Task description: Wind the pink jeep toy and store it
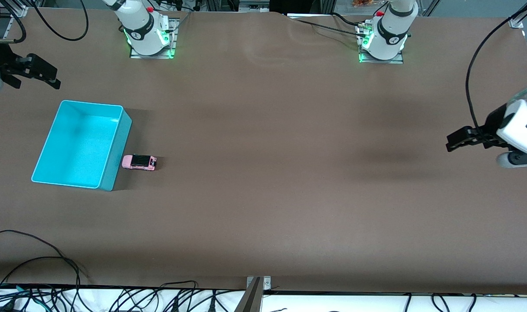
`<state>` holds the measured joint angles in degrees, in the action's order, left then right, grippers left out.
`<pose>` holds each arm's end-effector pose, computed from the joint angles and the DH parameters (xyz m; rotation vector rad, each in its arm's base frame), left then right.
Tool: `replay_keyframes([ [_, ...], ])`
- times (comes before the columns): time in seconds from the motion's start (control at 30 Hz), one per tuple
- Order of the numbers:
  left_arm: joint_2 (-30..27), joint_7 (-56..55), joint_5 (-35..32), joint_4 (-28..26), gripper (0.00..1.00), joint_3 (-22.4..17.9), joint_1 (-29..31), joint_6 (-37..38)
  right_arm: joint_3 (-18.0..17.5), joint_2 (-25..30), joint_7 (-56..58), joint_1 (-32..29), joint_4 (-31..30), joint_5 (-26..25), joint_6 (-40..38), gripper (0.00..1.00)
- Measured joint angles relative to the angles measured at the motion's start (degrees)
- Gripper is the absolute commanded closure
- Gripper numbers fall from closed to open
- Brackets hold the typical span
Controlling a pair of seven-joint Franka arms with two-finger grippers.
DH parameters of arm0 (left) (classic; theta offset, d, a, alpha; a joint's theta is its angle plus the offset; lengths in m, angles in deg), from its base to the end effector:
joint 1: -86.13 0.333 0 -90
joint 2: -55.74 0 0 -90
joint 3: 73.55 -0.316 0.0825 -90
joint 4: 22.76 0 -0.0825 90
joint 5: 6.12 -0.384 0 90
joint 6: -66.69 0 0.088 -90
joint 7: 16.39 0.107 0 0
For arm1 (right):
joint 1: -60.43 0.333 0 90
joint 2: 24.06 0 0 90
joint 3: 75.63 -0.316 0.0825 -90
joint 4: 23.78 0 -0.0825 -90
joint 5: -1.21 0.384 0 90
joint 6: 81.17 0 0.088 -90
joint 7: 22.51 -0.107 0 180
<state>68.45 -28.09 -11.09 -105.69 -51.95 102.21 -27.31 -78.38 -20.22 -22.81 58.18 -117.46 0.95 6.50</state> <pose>0.6217 -0.0270 0.5663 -3.1296 -0.1709 0.0192 0.5288 0.0050 0.6271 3.1330 0.0050 -0.0594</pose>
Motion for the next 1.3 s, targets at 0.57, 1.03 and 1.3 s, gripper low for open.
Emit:
replay_keyframes([
  [0.57,-5.03,0.00,3.73,-5.37,0.00,-18.68,-18.18,0.56,-0.09,-9.55,-22.89,0.07,-1.57,0.03,6.36,0.00],
  [1.03,-5.48,1.07,5.27,-5.95,0.00,-21.18,-19.92,0.55,-0.32,-14.69,-52.58,1.05,-8.22,0.03,19.27,0.00],
  [1.3,-5.49,5.71,5.30,-5.96,0.00,-21.70,-19.35,0.55,-0.45,-19.31,-75.77,4.64,-10.92,-1.02,26.27,0.00],
])
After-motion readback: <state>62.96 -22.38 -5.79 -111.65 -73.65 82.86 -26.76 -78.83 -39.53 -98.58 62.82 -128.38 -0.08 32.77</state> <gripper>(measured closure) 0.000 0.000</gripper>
